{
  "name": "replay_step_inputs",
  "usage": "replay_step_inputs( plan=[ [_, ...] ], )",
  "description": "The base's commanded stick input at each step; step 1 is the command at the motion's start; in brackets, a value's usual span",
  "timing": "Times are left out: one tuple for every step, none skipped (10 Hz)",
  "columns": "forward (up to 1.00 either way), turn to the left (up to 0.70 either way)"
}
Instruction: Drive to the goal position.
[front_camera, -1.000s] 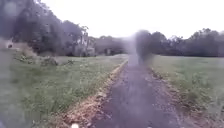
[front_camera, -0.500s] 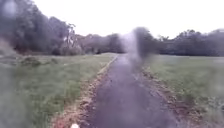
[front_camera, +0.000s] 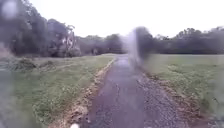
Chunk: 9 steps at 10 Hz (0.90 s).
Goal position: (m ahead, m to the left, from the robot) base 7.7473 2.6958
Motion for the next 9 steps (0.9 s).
replay_step_inputs(
  plan=[
    [0.5, -0.46],
    [0.5, -0.5],
    [0.5, -0.5],
    [0.5, -0.5],
    [0.5, -0.42],
    [0.5, -0.09],
    [0.5, 0.0],
    [0.5, 0.0],
    [0.5, 0.0]
  ],
)
